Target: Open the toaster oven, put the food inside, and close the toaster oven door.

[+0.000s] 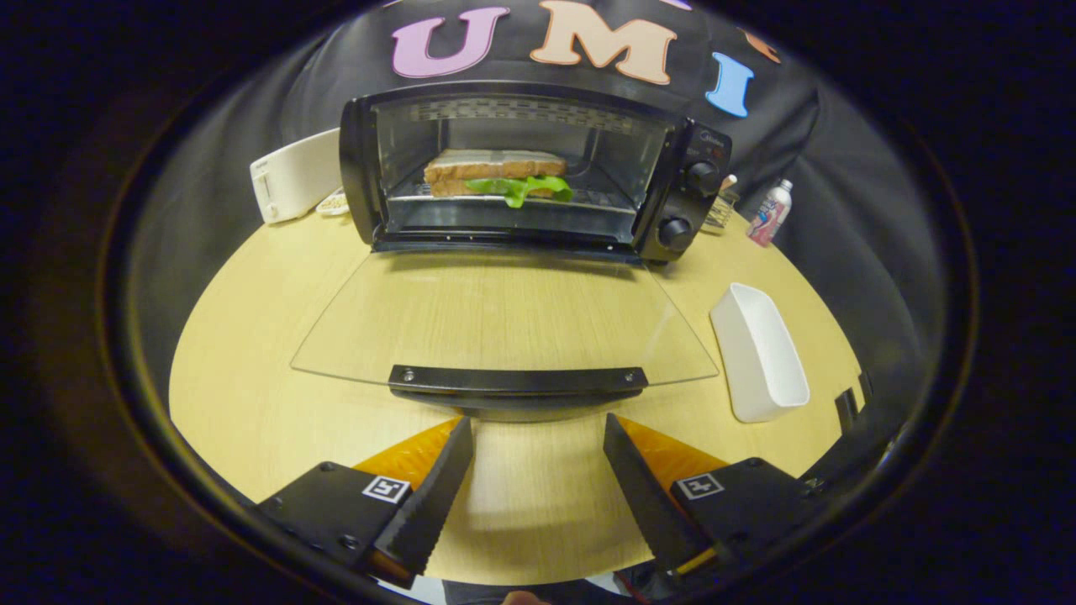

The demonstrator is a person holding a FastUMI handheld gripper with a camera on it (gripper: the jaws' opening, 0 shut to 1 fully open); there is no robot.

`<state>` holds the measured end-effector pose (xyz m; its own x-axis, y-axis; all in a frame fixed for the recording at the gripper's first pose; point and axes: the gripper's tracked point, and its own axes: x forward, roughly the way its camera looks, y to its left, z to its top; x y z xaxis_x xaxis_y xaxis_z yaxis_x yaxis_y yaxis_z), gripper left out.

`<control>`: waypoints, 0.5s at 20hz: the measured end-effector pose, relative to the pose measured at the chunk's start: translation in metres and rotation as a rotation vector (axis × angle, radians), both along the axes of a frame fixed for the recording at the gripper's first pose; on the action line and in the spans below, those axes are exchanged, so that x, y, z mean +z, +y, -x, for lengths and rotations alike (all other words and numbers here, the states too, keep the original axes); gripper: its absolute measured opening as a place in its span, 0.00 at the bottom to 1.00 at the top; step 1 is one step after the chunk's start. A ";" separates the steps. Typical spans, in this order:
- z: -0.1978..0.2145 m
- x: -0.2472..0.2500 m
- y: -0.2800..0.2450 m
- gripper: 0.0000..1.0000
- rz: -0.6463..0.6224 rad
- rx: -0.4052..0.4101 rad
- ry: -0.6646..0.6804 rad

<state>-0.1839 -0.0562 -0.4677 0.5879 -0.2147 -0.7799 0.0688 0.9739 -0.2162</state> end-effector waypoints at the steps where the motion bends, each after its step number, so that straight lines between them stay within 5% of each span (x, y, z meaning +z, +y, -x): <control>1: -0.002 0.007 0.001 0.99 0.006 0.012 -0.015; 10: -0.049 0.084 0.012 1.00 -0.004 0.068 -0.195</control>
<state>-0.1351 -0.0445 -0.3833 0.7408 -0.1665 -0.6507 0.0433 0.9786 -0.2011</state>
